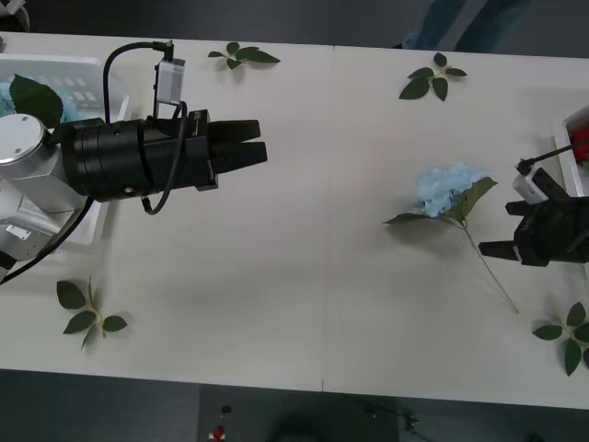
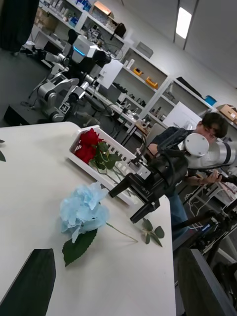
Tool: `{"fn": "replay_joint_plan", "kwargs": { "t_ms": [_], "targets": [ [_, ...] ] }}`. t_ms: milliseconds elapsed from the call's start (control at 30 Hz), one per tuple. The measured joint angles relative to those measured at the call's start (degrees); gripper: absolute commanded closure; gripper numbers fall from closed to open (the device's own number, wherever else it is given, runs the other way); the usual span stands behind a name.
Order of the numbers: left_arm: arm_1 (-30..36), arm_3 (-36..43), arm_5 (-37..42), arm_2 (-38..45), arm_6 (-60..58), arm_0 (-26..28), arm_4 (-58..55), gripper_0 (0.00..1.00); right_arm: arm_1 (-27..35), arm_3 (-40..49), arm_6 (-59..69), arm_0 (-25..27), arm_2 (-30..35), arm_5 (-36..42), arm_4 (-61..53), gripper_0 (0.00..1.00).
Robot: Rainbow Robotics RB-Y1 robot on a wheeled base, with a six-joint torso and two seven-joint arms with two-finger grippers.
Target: Put the red flowers into the right box and the blue flowers into the left box
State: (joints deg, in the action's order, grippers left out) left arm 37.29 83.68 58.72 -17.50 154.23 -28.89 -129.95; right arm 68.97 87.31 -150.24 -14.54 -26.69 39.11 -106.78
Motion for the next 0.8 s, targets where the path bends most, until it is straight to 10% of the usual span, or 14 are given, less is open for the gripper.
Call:
{"fn": "replay_joint_plan", "kwargs": {
  "t_ms": [467, 533, 567, 800],
  "targets": [
    [0.00, -0.01, 0.00, 0.00, 0.00, -0.01, 1.23, 0.30, -7.62, -12.02, 1.60, -11.46, -13.32, -2.95, -0.83, 0.00],
    [0.00, -0.01, 0.00, 0.00, 0.00, -0.01, 1.23, 0.29, -8.33, -12.51, 1.60, -11.86, -13.89, -3.45, -1.26, 0.49],
    [0.00, -0.02, 0.00, 0.00, 0.00, -0.02, 1.23, 0.30, -8.67, -12.73, 1.60, -11.91, -13.90, -3.48, -1.42, 1.00],
    [0.00, -0.02, 0.00, 0.00, 0.00, -0.02, 1.25, 0.32, -9.52, -13.24, 1.78, -11.91, -13.69, -3.47, -1.46, 1.00]
  ]
}}
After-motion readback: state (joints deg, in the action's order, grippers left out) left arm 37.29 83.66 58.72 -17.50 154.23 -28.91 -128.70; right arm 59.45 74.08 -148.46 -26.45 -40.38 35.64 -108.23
